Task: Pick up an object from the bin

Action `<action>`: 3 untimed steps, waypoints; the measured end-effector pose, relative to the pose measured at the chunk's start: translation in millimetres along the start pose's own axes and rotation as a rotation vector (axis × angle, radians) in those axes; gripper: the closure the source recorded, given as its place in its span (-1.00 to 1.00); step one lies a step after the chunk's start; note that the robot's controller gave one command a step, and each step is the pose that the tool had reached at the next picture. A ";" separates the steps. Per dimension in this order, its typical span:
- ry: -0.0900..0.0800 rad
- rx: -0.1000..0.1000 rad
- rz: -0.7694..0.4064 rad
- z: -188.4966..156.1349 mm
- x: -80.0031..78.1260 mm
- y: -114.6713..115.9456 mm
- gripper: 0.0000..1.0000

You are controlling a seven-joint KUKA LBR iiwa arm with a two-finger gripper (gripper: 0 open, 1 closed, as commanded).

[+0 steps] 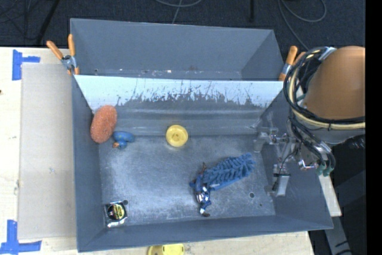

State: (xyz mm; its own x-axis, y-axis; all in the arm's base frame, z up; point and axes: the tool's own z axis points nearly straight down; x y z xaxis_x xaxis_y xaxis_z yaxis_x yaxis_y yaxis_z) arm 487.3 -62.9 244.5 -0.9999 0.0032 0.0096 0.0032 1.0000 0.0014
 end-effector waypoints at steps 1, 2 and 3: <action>-0.008 0.001 -0.003 -4.3 -1.3 0.4 -1.00; -0.013 0.002 -0.098 49.3 -19.3 4.9 -1.00; -0.011 0.002 -0.303 82.4 -47.1 17.5 -1.00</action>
Offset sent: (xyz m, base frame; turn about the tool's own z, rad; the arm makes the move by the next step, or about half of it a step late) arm 0.0539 0.0137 -0.1745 -0.3057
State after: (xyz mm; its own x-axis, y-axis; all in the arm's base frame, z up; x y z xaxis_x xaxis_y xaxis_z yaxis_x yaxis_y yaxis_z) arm 533.7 -45.4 161.7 -0.9553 -0.2957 -0.0016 -0.2957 0.9553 0.0003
